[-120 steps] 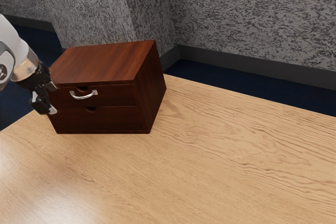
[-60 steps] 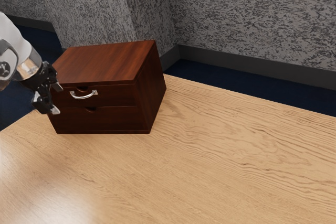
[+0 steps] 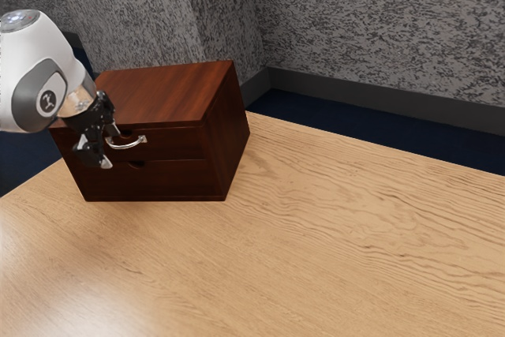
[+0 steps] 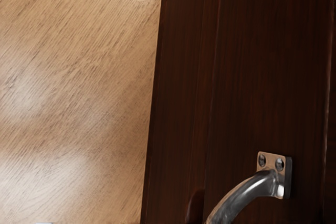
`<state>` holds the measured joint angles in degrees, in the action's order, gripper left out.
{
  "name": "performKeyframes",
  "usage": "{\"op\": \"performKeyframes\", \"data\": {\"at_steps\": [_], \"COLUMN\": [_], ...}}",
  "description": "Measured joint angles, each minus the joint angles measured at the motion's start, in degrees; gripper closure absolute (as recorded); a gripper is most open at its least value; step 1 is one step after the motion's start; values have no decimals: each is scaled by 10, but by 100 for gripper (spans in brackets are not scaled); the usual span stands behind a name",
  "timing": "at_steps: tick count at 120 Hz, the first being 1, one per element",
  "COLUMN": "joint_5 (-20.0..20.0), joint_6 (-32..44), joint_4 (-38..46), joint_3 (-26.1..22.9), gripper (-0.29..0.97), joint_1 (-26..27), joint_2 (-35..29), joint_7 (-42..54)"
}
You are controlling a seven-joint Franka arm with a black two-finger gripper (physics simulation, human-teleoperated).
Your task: Pull the drawer handle with one arm to open the drawer
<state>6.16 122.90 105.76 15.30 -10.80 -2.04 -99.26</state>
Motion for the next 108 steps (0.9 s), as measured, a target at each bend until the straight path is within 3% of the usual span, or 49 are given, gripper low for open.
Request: {"op": "performKeyframes", "data": {"at_steps": [66, 86, 108], "joint_5": [-2, -2, -3], "joint_6": [0, -2, -4], "joint_4": [-2, 0, 9], "joint_3": [-43, -8, -4], "gripper": [26, 36, 48], "joint_1": [-44, -8, 4], "joint_2": [17, 11, -4], "joint_7": [6, 8, 11]}}
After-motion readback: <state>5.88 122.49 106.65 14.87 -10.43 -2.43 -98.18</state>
